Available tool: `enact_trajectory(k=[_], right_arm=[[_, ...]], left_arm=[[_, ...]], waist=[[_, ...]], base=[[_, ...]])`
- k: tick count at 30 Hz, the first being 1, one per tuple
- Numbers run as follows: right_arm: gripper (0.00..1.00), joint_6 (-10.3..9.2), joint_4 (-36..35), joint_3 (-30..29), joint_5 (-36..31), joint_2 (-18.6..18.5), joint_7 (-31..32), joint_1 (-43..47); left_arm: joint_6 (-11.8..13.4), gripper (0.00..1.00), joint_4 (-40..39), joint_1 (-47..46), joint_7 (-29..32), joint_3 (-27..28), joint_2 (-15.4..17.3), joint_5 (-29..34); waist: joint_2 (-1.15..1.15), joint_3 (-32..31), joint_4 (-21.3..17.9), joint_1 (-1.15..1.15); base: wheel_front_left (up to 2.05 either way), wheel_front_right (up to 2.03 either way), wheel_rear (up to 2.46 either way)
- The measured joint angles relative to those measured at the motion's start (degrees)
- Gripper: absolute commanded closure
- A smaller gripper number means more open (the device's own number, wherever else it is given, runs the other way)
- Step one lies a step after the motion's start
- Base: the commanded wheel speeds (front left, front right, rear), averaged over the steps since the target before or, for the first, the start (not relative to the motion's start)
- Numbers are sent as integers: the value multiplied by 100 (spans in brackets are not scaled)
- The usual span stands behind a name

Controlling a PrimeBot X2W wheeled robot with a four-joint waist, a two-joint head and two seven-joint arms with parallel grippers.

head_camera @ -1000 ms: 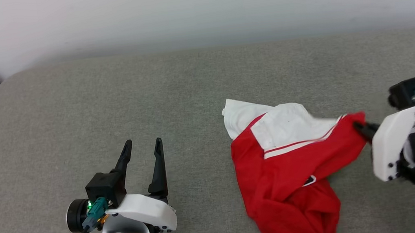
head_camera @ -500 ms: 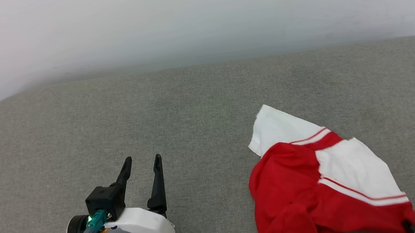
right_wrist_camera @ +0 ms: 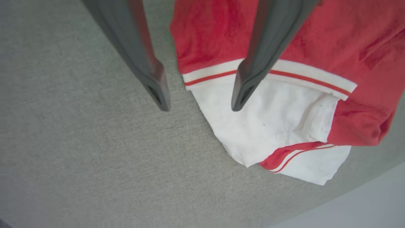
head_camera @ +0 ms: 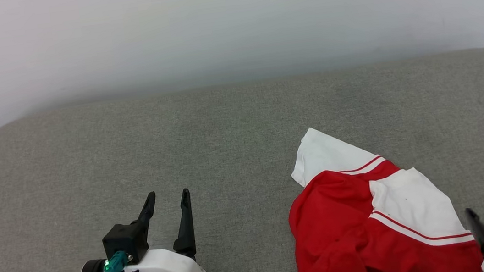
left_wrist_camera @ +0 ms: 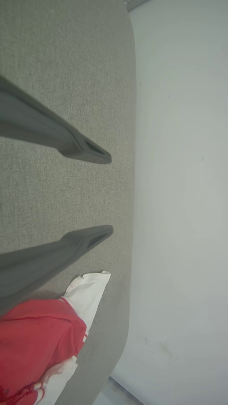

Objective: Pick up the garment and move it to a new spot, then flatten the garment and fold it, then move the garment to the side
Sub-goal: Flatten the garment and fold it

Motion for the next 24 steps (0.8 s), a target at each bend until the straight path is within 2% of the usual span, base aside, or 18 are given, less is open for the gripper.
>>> enact_trajectory(k=[9,14,19,24], right_arm=[[0,0,545,64,250,-568,1239,-1100],[0,0,768,280,244,-693,1916,-1740],[0,0,991,463,157,-786,2324,-2284],[0,4,1323,389,80,-816,2804,-2613]], left_arm=[[-71,0,-148,-298,5,-115,4,67],[-124,0,-214,-642,-35,-148,-32,154],[-190,0,-186,-899,-88,-153,-90,169],[-257,0,-41,-1042,-143,-176,-166,201]], waist=[[0,401,155,0],[0,824,271,0],[0,1272,376,1],[0,1554,480,1]], base=[[0,0,0],[0,0,0],[0,0,0],[0,0,0]])
